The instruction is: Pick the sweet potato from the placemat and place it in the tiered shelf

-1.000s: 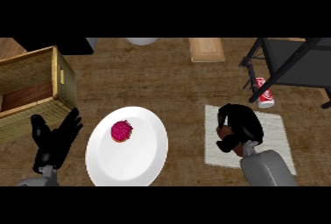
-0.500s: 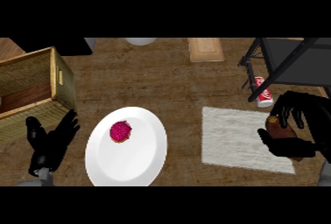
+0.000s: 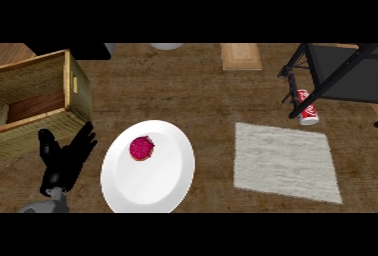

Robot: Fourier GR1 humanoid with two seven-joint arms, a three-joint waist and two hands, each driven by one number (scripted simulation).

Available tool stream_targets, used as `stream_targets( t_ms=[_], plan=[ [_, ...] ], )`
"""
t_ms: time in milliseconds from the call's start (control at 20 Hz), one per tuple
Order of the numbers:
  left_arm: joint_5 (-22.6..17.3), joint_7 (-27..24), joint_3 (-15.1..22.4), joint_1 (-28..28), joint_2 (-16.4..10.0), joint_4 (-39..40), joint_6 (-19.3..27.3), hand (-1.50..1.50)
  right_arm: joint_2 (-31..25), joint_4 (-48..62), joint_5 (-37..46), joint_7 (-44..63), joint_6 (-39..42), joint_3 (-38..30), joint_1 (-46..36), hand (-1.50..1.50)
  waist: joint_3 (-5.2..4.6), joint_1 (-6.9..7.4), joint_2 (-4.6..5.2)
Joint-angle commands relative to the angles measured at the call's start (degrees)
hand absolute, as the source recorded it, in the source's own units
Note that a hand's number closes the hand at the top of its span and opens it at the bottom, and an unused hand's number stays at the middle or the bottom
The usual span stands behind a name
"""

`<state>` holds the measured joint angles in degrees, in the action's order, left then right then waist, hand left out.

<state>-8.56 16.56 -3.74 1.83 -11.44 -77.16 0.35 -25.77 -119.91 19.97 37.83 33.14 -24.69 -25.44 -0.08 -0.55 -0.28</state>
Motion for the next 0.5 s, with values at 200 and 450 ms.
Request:
stream_targets(
  t_ms=[200, 450],
  plan=[
    [-0.41, 1.15, -1.39, 2.41, -1.69, 0.23, -1.57, 0.00, -11.79, 17.34, -4.72, 4.80, -0.36, -5.34, -16.71, 1.50, 0.03, 1.20, 0.37],
    [0.58, 2.94, 0.11, 3.19, 0.16, 0.04, -0.47, 0.00, -19.27, 33.06, -3.25, -4.18, -1.68, -6.77, -21.76, 1.50, 0.06, 1.36, 0.49]
  ],
)
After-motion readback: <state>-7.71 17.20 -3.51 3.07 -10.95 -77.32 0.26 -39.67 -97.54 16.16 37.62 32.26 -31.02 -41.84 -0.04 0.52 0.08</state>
